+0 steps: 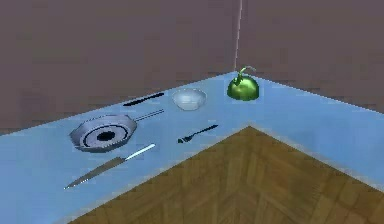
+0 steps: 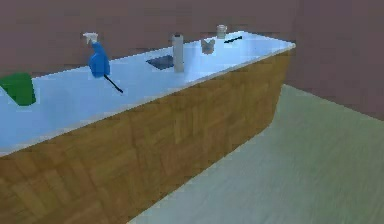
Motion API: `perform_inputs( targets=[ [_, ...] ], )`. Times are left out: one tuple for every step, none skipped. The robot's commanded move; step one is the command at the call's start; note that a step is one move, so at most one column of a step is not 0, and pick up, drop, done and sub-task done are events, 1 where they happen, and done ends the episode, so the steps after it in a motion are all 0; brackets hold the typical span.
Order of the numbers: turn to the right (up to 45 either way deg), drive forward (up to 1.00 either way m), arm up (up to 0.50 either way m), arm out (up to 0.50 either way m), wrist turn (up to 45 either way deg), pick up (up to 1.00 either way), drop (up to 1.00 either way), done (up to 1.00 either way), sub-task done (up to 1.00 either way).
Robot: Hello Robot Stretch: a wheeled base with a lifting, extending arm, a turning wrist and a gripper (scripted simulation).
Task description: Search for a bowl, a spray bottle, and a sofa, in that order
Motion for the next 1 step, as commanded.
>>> perform_inputs(
  targets=[
    [0.0,0.00,0.00,0.00,0.0,0.00,0.00,0.00,1.00]
  ],
)
